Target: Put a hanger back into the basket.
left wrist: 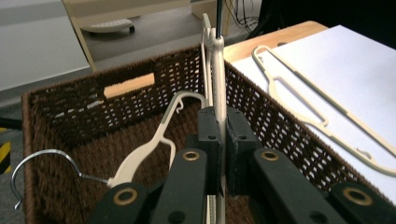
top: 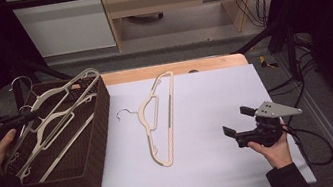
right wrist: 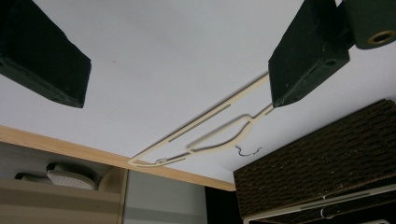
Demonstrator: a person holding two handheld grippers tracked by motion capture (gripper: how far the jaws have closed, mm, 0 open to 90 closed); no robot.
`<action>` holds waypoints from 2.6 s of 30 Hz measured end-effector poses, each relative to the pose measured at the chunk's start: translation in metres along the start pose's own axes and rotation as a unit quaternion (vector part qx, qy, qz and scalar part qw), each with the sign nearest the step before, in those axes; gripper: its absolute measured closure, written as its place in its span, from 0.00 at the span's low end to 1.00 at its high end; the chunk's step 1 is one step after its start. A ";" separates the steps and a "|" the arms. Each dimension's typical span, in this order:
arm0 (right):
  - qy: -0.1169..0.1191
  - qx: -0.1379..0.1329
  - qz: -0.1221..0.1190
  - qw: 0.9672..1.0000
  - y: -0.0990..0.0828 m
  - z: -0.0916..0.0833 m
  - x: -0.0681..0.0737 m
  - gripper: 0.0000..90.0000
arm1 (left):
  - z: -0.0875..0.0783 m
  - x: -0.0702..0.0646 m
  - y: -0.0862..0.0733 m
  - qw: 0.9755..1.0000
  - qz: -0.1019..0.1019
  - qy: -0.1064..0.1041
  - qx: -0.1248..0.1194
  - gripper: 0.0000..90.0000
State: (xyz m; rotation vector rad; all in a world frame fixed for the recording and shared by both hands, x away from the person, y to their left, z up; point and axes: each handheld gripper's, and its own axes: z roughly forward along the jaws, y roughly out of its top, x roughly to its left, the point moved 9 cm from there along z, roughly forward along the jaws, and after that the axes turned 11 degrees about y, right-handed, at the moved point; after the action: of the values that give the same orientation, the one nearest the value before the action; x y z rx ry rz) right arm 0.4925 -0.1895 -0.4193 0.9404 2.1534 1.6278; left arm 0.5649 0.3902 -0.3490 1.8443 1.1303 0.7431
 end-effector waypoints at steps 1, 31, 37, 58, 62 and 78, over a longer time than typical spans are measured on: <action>0.000 -0.001 -0.001 1.000 0.000 0.000 0.000 0.07 | -0.001 0.001 -0.003 1.000 0.001 0.000 0.003 0.96; 0.001 0.006 -0.003 1.000 -0.003 0.003 -0.001 0.07 | 0.015 0.008 -0.068 0.988 -0.023 0.110 0.106 0.80; 0.000 0.006 0.000 1.000 -0.003 0.003 -0.001 0.06 | -0.004 -0.006 -0.048 0.992 -0.046 0.107 0.051 0.66; -0.002 -0.005 0.003 1.000 0.001 -0.003 -0.002 0.06 | 0.001 -0.148 -0.007 0.996 -0.052 0.008 -0.077 0.10; -0.002 -0.005 0.004 1.000 0.000 -0.003 -0.002 0.06 | 0.009 -0.174 -0.007 0.996 -0.043 -0.001 -0.076 0.09; -0.001 -0.004 0.004 1.000 -0.001 -0.002 -0.002 0.06 | 0.058 -0.250 -0.017 0.998 -0.007 -0.046 -0.036 0.09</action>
State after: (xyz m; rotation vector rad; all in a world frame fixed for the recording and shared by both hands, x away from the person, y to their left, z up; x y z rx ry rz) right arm 0.4924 -0.1923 -0.4203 0.9506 2.1423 1.6371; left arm 0.4992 0.1484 -0.4068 1.7893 1.0433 0.6745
